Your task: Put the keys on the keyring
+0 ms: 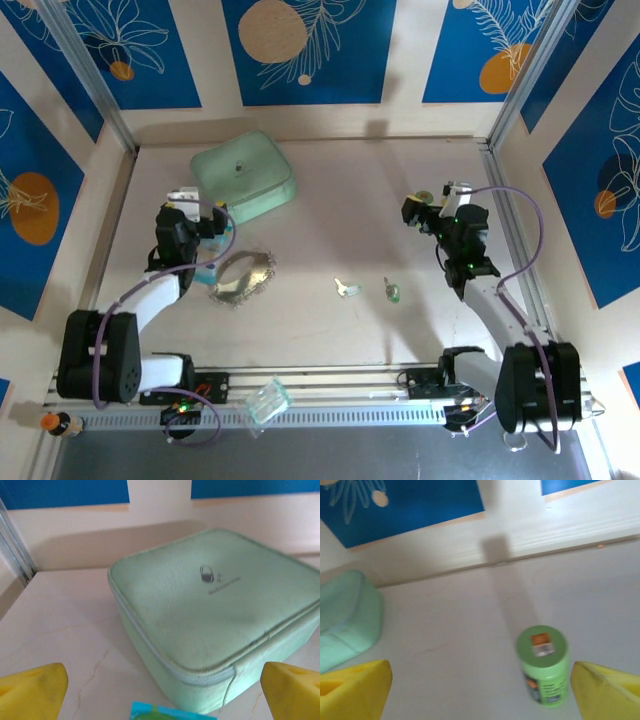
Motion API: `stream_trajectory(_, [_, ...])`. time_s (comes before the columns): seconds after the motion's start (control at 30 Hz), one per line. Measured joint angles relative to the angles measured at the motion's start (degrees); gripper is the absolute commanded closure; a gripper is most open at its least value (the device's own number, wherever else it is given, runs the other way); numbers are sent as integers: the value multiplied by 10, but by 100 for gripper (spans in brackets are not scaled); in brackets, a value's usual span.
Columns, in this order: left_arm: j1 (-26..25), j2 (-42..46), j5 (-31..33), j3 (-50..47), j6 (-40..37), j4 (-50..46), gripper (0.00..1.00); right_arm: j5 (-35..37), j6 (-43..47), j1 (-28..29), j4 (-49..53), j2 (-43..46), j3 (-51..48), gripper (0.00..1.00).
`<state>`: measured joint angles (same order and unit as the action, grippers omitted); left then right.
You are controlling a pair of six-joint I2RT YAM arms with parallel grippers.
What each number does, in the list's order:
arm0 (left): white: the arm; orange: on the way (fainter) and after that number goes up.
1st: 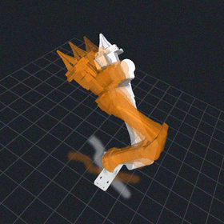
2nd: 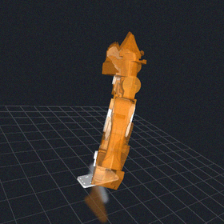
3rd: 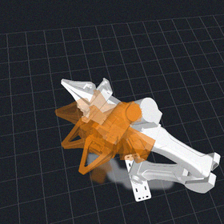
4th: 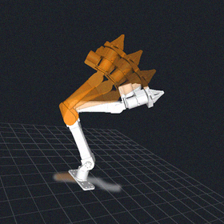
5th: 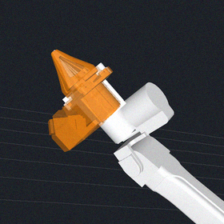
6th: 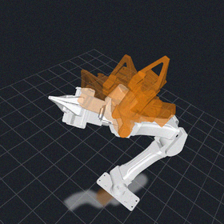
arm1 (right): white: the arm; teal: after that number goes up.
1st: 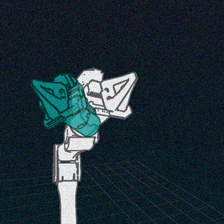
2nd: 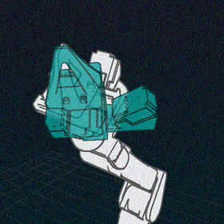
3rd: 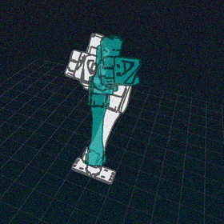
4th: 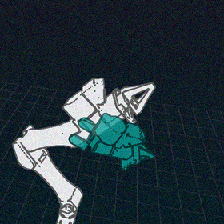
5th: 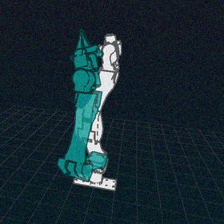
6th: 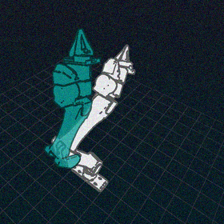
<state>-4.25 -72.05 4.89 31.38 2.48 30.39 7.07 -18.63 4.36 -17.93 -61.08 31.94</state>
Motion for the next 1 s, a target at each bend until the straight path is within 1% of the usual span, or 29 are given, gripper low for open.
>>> stream_trajectory(0.07, [-2,28,-10,6,28,-46,4,-3,-31,31,40,15,0,15])
stream_trajectory(0.13, [-3,59,-28,5,66,-97,8,-15,-52,76,86,17,1,22])
stream_trajectory(0.17, [-4,68,-35,5,78,-114,9,-21,-61,94,104,15,2,25])
stream_trajectory(0.23, [-11,90,-50,5,121,-162,12,-38,-75,140,152,-2,16,32])
stream_trajectory(0.3, [-21,101,-60,4,153,-204,14,-49,-85,179,191,-32,42,36])
stream_trajectory(0.4, [-36,111,-64,1,198,-272,19,-56,-96,233,241,-82,88,37])
stream_trajectory(0.5, [-54,111,-63,0,230,-331,20,-54,-105,278,270,-118,120,37])
stream_trajectory(0.6, [-90,107,-50,4,246,-373,20,-46,-115,309,288,-141,135,37])
stream_trajectory(0.67, [-122,87,-33,21,249,-401,20,-39,-120,322,294,-153,141,37])
stream_trajectory(0.73, [-152,49,-12,53,252,-426,21,-28,-126,333,298,-161,142,38])
stream_trajectory(0.83, [-185,-21,26,112,270,-459,30,-16,-136,341,306,-164,142,38])
stream_trajectory(1.0, [-225,-121,74,194,310,-500,37,4,-155,342,310,-164,142,38])
